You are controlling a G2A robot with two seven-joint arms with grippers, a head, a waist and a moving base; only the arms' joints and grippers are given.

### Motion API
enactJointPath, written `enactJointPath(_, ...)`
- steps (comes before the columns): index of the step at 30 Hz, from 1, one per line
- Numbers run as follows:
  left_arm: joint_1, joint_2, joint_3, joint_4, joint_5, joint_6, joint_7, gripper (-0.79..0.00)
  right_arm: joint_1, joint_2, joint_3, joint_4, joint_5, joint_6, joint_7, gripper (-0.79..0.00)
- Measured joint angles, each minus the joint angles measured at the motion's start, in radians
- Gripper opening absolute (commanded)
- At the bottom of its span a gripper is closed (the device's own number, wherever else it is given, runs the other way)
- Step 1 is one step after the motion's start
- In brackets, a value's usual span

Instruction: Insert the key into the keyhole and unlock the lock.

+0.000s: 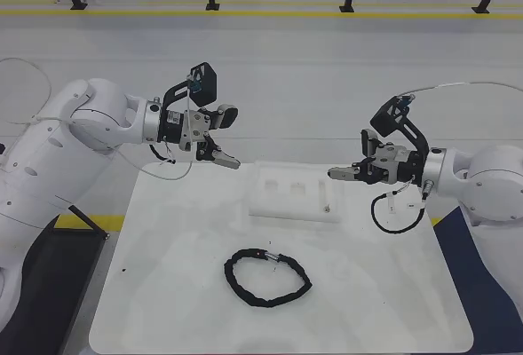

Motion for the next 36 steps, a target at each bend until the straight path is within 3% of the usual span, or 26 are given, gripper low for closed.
enactJointPath(15,0.0,0.0,0.0,0.0,0.0,0.0,0.0,0.0,-0.025,0.002,0.002,0.005,-0.02,0.031,-0.015,0.0)
enactJointPath(26,0.0,0.0,0.0,0.0,0.0,0.0,0.0,0.0,-0.072,0.004,-0.029,0.139,-0.085,0.074,-0.011,0.0)
enactJointPath(36,0.0,0.0,0.0,0.0,0.0,0.0,0.0,0.0,-0.02,-0.028,-0.151,0.288,-0.088,0.14,-0.031,0.0)
